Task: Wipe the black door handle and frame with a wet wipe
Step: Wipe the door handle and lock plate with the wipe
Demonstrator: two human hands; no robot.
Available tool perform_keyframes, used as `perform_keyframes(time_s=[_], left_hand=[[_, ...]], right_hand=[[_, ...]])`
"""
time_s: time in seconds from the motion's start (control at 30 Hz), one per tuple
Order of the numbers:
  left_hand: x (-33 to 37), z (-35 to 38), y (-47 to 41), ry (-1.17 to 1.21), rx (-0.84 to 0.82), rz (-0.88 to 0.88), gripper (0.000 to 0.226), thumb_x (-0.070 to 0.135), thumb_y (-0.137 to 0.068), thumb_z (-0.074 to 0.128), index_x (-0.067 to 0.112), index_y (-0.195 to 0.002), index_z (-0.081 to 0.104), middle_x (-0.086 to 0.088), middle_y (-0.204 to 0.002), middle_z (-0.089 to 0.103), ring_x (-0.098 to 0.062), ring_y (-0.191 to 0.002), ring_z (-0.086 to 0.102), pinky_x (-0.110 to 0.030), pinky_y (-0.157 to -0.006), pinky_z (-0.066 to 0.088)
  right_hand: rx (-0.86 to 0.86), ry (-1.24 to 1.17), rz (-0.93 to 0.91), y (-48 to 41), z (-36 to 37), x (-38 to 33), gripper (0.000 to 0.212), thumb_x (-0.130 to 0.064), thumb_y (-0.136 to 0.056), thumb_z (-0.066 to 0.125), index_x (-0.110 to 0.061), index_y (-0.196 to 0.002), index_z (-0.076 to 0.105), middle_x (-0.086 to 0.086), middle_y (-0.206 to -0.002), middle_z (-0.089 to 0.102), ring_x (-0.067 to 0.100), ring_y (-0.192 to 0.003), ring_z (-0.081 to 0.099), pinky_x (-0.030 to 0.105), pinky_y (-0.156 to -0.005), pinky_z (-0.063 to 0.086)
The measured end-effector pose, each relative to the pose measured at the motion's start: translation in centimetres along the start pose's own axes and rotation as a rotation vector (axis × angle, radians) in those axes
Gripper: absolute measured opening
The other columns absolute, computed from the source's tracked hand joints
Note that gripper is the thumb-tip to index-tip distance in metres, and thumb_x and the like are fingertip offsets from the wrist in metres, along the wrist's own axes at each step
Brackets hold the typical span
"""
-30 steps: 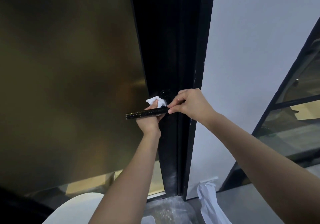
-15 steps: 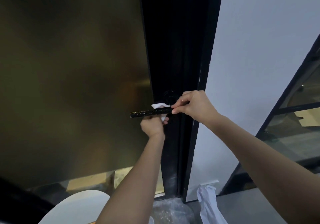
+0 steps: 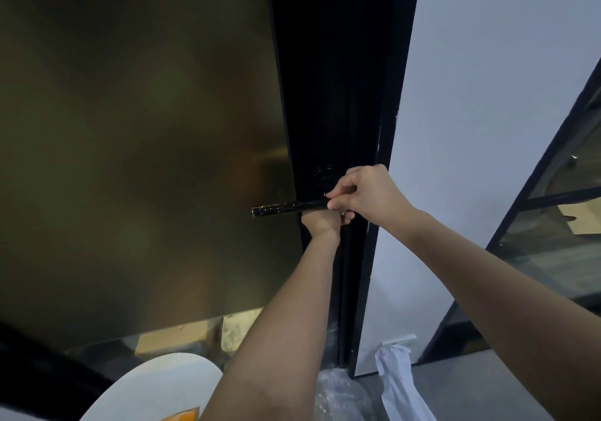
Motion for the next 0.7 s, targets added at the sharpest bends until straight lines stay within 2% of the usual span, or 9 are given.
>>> perform_keyframes(time_s=[0.07, 0.13, 0.2, 0.27, 0.37, 0.47, 0.6, 0.67, 0.7], left_hand=[[0.1, -1.4, -0.2, 0.000, 0.008, 0.035, 0.023, 0.003, -0.091, 0.046, 0.010, -0.071, 0.055, -0.004, -0.061, 0.061, -0.005, -0.030, 0.050, -0.016, -0.034, 0.040], [0.3, -3.5, -0.6, 0.112, 0.148, 0.110, 0.015, 0.006, -0.083, 0.061, 0.010, -0.071, 0.068, -0.003, -0.060, 0.063, -0.011, -0.039, 0.054, -0.021, -0.041, 0.044], [1.0, -5.9, -0.9, 0.209, 0.323, 0.189, 0.013, 0.017, -0.078, 0.071, 0.012, -0.067, 0.068, 0.002, -0.059, 0.064, -0.011, -0.049, 0.058, -0.022, -0.051, 0.050], [2.0, -7.6, -1.6, 0.260, 0.418, 0.268, 0.020, 0.028, -0.074, 0.076, 0.018, -0.065, 0.061, 0.003, -0.066, 0.063, -0.012, -0.060, 0.060, -0.025, -0.065, 0.055], [2.5, -7.4, -1.1, 0.116, 0.413, 0.355, 0.024, 0.030, -0.071, 0.078, 0.018, -0.067, 0.057, 0.000, -0.070, 0.063, -0.013, -0.061, 0.059, -0.032, -0.067, 0.053], [0.4, -5.6, -0.3, -0.084, 0.371, 0.314, 0.010, 0.019, -0.079, 0.071, 0.010, -0.082, 0.067, 0.000, -0.071, 0.063, -0.009, -0.058, 0.058, -0.025, -0.064, 0.048], [-1.9, -4.9, -0.2, -0.124, 0.371, 0.301, 0.010, 0.013, -0.081, 0.068, 0.003, -0.083, 0.066, -0.003, -0.069, 0.062, -0.020, -0.066, 0.062, -0.020, -0.061, 0.046], [-1.6, -4.2, 0.3, -0.170, 0.323, 0.382, 0.012, 0.014, -0.082, 0.069, 0.003, -0.086, 0.068, -0.004, -0.076, 0.065, -0.016, -0.073, 0.062, -0.017, -0.067, 0.049], [-1.4, -3.8, 0.6, -0.192, 0.306, 0.417, 0.012, 0.013, -0.083, 0.068, 0.002, -0.088, 0.069, -0.006, -0.081, 0.067, -0.017, -0.076, 0.063, -0.022, -0.073, 0.052]], right_hand=[[0.010, 0.029, -0.028, 0.1, 0.0, -0.2, 0.015, -0.009, -0.074, 0.076, -0.004, -0.088, 0.075, -0.012, -0.071, 0.055, 0.003, -0.063, 0.057, 0.002, -0.058, 0.046], [0.017, 0.065, -0.041, 0.0, -0.1, -0.1, 0.016, -0.011, -0.072, 0.078, -0.005, -0.087, 0.076, -0.013, -0.070, 0.055, -0.003, -0.062, 0.052, -0.004, -0.060, 0.040], [0.017, 0.060, -0.024, -0.2, -0.1, 0.0, 0.016, -0.012, -0.071, 0.079, -0.007, -0.087, 0.076, -0.014, -0.069, 0.055, -0.002, -0.062, 0.052, -0.003, -0.059, 0.040], [0.020, 0.047, -0.012, -0.2, -0.1, 0.1, 0.016, -0.012, -0.071, 0.079, -0.008, -0.086, 0.076, -0.015, -0.069, 0.054, -0.002, -0.063, 0.053, 0.001, -0.060, 0.039], [0.033, 0.031, -0.012, 0.0, 0.1, 0.2, 0.016, -0.012, -0.071, 0.080, -0.007, -0.086, 0.076, -0.013, -0.071, 0.056, -0.001, -0.063, 0.053, 0.002, -0.062, 0.040], [0.040, 0.031, -0.027, 0.2, 0.0, 0.3, 0.016, -0.012, -0.071, 0.079, -0.007, -0.085, 0.076, -0.016, -0.069, 0.054, -0.003, -0.062, 0.052, -0.003, -0.062, 0.041], [0.045, 0.031, -0.071, 0.2, 0.0, 0.3, 0.014, -0.012, -0.075, 0.075, -0.006, -0.088, 0.076, -0.011, -0.073, 0.057, -0.004, -0.065, 0.052, -0.005, -0.068, 0.040], [0.059, 0.019, -0.079, 0.2, 0.1, 0.4, 0.012, -0.011, -0.076, 0.075, -0.006, -0.087, 0.076, -0.006, -0.077, 0.059, -0.003, -0.065, 0.052, -0.004, -0.067, 0.040], [0.061, 0.016, -0.082, 0.2, 0.0, 0.5, 0.012, -0.011, -0.075, 0.075, -0.006, -0.086, 0.076, -0.005, -0.077, 0.059, -0.003, -0.065, 0.051, -0.004, -0.066, 0.039]])
Point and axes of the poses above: each hand's wrist, its own y-axis away from the middle knuckle, its own z-axis out of the palm, x = y × z, the point moved 4 cm from there along -y, towards the middle knuckle
